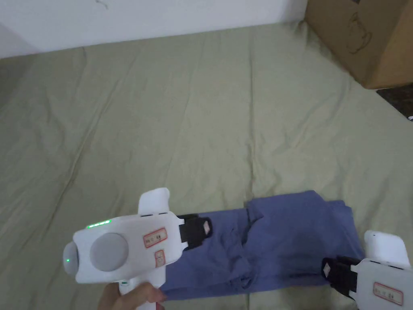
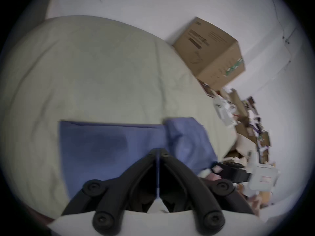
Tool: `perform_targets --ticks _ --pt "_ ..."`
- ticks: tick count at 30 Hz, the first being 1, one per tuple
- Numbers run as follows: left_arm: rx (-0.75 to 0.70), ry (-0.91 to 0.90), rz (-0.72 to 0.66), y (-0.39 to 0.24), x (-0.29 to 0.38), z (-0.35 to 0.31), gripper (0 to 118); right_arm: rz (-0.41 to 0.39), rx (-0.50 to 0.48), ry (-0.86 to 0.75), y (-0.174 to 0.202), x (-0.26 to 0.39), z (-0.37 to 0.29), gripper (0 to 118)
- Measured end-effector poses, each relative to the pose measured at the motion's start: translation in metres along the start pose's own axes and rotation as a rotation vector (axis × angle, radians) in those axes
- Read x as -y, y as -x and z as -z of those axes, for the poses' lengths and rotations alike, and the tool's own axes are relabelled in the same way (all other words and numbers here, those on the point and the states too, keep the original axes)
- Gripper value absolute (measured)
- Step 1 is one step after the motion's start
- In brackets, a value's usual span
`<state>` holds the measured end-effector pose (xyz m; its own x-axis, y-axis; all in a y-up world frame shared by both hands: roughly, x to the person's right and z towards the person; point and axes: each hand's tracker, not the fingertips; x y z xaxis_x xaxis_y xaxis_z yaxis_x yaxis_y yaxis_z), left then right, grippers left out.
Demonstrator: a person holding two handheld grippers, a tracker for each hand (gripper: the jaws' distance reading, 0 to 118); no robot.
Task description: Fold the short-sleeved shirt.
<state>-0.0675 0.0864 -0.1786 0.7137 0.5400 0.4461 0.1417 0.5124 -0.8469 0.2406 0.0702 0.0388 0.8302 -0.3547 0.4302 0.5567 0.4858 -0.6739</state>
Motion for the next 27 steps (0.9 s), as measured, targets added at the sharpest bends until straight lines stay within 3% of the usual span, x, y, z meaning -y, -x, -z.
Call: perform_targets --ticks 2,4,8,14,17,20,24,27 --pt "-0.139 0.021 0.025 0.000 0.001 -0.005 1 -0.009 -0.024 -0.009 0.006 0.000 -0.001 0" --pt "-0.182 0.076 0.023 0.012 0.008 0.005 1 -0.017 -0.039 -0.012 0.011 -0.003 0.001 0" --pt "-0.031 0.153 -0.078 0.021 0.027 0.028 1 -0.033 -0.044 -0.001 0.017 -0.004 0.008 0" --pt "0.023 0.243 0.052 -0.024 0.047 0.066 1 -0.024 -0.031 0.021 0.013 0.001 0.009 0" --pt "0.041 0.261 0.048 -0.040 0.057 0.074 1 -0.012 -0.013 0.028 0.009 0.004 0.007 0" --pt "0.179 0.341 0.077 -0.053 0.068 0.082 1 0.001 -0.003 0.034 0.006 0.004 0.006 0" --pt "0.143 0.358 0.144 -0.057 0.085 0.076 1 -0.017 0.014 0.036 0.011 0.002 0.002 0" --pt "0.173 0.317 0.051 -0.036 0.076 0.053 1 -0.028 0.012 0.032 0.016 -0.003 0.002 0"
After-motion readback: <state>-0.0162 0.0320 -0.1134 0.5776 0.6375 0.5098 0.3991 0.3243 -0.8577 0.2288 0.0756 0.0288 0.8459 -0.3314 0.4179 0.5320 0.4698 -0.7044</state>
